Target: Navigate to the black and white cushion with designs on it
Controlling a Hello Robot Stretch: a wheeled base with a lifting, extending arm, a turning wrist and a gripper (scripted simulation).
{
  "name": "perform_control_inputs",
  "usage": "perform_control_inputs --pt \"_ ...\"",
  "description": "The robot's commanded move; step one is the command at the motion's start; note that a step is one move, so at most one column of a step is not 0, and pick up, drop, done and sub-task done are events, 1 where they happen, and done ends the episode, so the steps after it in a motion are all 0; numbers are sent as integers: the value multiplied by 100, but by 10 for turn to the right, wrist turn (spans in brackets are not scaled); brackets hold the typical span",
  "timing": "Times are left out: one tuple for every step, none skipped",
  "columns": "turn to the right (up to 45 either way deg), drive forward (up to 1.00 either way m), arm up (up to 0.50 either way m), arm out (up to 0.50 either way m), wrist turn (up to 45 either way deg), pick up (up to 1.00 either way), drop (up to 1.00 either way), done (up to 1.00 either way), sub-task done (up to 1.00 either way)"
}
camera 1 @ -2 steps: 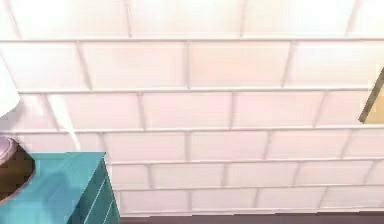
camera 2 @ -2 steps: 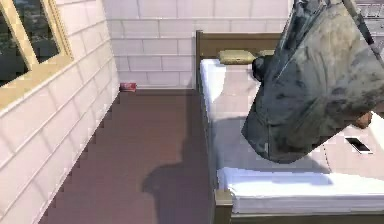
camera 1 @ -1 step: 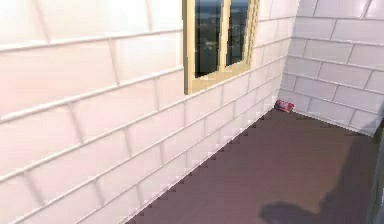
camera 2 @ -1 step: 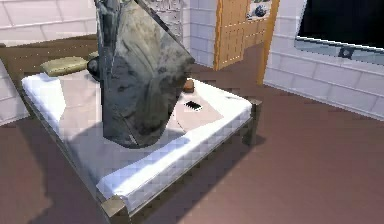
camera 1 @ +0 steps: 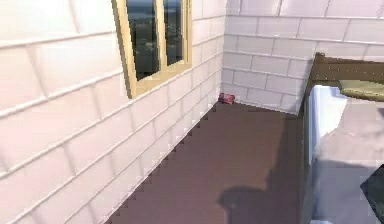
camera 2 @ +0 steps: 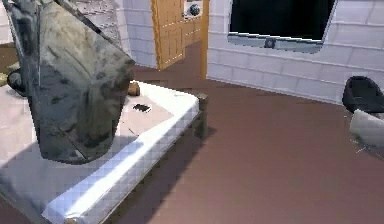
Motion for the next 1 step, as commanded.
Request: perform_control_inputs --pt "0 50 0 0 0 0 0 0 0"
